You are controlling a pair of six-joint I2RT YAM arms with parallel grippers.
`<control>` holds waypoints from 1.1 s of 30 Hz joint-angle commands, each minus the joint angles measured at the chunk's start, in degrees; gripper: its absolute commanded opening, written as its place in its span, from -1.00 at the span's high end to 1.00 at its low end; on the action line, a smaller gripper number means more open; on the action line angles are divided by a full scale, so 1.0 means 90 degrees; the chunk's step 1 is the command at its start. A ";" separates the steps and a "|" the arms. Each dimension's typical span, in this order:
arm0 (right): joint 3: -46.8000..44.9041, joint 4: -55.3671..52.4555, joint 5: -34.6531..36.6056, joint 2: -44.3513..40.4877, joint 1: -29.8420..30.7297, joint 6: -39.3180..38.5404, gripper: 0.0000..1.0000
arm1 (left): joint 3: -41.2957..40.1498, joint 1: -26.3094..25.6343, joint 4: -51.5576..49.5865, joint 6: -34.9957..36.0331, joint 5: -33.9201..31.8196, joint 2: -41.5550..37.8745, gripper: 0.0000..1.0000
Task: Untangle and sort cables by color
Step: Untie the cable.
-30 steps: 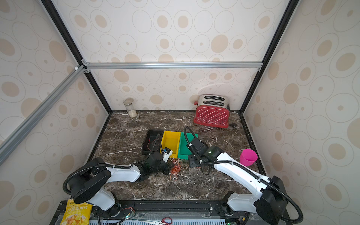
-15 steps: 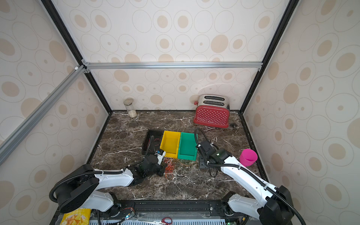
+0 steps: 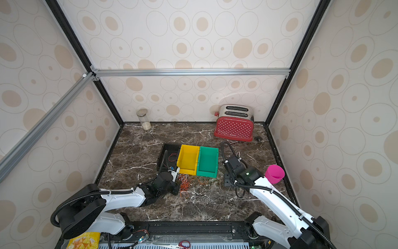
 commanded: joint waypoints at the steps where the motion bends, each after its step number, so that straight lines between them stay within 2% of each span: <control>1: -0.0253 0.1442 -0.1366 0.0082 0.0314 -0.0048 -0.15 | -0.0151 0.0066 0.0036 0.0183 0.0228 -0.0239 1.00; 8: 0.0003 0.3477 -0.2285 0.1467 0.1129 0.0412 -0.09 | -0.0419 0.0056 0.0706 0.0211 0.0918 -0.0477 0.97; 12: 0.0207 0.4339 -0.2730 0.2340 0.1392 0.0641 0.04 | -0.0532 0.0056 0.0920 0.0151 0.1016 -0.0535 0.96; 21: 0.0921 0.4417 -0.2805 0.3684 0.1622 0.0665 0.17 | -0.0622 0.0056 0.0920 0.0121 0.0945 -0.0664 0.96; 27: 0.1183 0.3904 -0.2544 0.4128 0.1694 0.0600 0.27 | -0.0686 0.0056 0.0967 0.0072 0.0867 -0.0701 0.96; 30: 0.1133 0.4010 -0.2598 0.4217 0.1719 0.0612 0.33 | -0.0724 0.0054 0.1004 0.0062 0.0839 -0.0732 0.96; 33: 0.1145 0.4043 -0.2592 0.4288 0.1714 0.0643 0.56 | -0.0725 0.0060 0.0967 0.0062 0.0771 -0.0722 0.95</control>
